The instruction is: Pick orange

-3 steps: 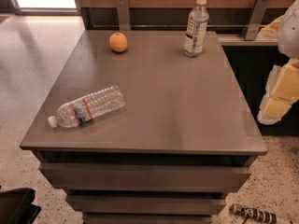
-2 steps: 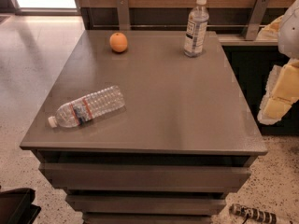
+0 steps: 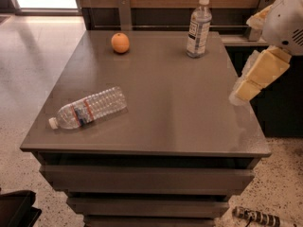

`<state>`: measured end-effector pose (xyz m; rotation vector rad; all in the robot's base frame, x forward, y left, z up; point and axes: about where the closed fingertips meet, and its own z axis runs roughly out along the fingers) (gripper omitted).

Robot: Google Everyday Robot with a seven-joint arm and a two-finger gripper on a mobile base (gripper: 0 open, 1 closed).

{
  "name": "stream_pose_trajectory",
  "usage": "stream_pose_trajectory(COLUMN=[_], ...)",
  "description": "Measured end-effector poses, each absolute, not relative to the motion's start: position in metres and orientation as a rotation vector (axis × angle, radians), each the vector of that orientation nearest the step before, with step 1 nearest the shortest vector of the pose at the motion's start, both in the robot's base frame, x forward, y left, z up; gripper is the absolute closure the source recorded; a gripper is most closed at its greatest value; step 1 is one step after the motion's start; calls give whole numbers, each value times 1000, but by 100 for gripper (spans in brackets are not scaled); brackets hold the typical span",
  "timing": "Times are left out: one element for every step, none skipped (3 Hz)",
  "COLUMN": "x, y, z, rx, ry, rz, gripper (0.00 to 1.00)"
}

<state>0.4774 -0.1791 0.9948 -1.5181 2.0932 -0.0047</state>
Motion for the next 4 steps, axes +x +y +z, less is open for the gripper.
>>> stream_pose_trajectory(x=[493,506,538,589], y=[-140,-100,-71,-65], z=[987,968,958,965], rx=[-1382,-1259,-1119,-977], ry=[2015,1952,1895,1846], rz=[129,268,352,346], gripper=[0,0,0,0])
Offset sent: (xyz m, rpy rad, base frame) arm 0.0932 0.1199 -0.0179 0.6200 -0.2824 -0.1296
